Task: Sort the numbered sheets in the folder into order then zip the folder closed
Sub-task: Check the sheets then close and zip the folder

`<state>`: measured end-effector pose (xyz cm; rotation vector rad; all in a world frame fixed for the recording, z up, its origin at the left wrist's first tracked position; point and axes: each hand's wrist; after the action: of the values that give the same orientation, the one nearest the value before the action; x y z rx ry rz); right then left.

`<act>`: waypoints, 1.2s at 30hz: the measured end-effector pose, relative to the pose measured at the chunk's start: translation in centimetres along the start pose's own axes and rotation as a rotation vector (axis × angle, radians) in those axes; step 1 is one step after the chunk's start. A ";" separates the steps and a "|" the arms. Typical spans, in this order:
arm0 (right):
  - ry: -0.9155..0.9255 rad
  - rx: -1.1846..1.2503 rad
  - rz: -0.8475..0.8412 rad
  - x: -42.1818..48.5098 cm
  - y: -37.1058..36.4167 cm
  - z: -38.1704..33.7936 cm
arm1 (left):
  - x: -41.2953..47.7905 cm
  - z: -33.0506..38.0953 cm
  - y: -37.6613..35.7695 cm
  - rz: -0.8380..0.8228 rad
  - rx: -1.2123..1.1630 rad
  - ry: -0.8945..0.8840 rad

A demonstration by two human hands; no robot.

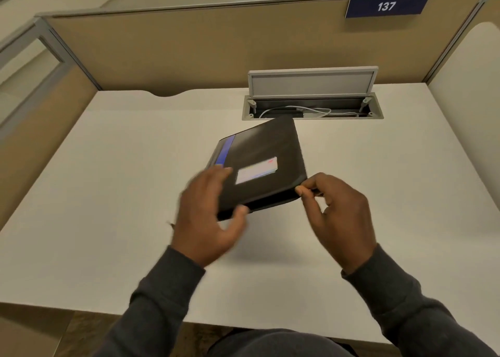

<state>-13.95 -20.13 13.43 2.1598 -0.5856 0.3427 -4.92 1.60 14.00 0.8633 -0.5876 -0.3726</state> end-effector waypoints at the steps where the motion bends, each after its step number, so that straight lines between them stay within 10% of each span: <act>1: 0.045 -0.011 -0.015 0.1 -0.1 -1.2 | 0.2 1.4 -0.9 -0.079 0.042 -0.061; 19: 0.144 0.190 -0.261 6.9 -1.8 -8.2 | 2.0 -2.2 3.5 0.262 0.010 -0.276; 36: -0.294 0.389 -0.319 11.1 -3.7 -4.2 | -1.5 -7.9 10.1 0.316 -0.195 0.223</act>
<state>-2.68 -17.99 18.34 2.6578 -0.3406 -0.0440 -0.52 13.21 17.51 0.6021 -0.4621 -0.0428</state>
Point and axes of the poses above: each hand's wrist, its own x-axis towards the middle knuckle, its own y-axis out of the back of the hand, z = x × y, and after that the axes turned 3 degrees about -z, right-handed
